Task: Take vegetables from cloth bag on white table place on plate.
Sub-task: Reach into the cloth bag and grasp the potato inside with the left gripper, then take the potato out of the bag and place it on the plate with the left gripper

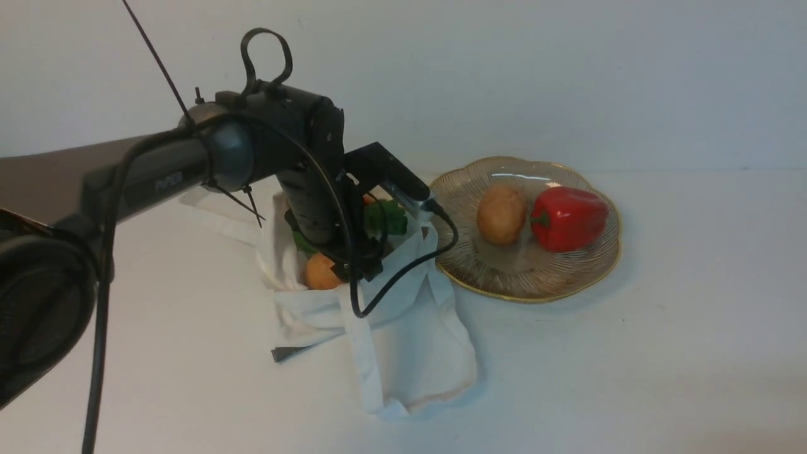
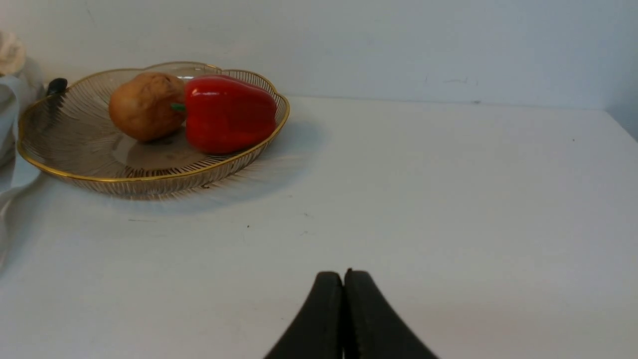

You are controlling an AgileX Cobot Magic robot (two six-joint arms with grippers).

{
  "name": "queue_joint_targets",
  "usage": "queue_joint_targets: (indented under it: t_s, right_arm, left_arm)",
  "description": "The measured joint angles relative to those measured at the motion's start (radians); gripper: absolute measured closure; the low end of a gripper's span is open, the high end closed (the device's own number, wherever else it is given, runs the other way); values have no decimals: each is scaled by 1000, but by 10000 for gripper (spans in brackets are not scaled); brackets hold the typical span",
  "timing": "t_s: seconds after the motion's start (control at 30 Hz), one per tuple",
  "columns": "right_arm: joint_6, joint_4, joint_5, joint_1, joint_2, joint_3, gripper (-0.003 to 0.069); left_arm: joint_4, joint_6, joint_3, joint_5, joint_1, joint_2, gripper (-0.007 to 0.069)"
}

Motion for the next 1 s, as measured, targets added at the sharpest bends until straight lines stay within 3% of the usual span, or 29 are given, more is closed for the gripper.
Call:
queue_joint_targets:
  t_s: [0.2,0.67,0.83,1.0]
  right_arm:
    - [0,0,0,0,0,0,673]
    - [0,0,0,0,0,0,673]
    - [0,0,0,0,0,0,673]
    - [0,0,0,0,0,0,673]
  left_arm:
    - [1,0,-2,-4,0,5,164]
    - [6,-8,1,38,0,-228,165]
    - [-205,-110,1,-51,-14,-267,165]
    - [-383,-125,1,-156,-78,-202,165]
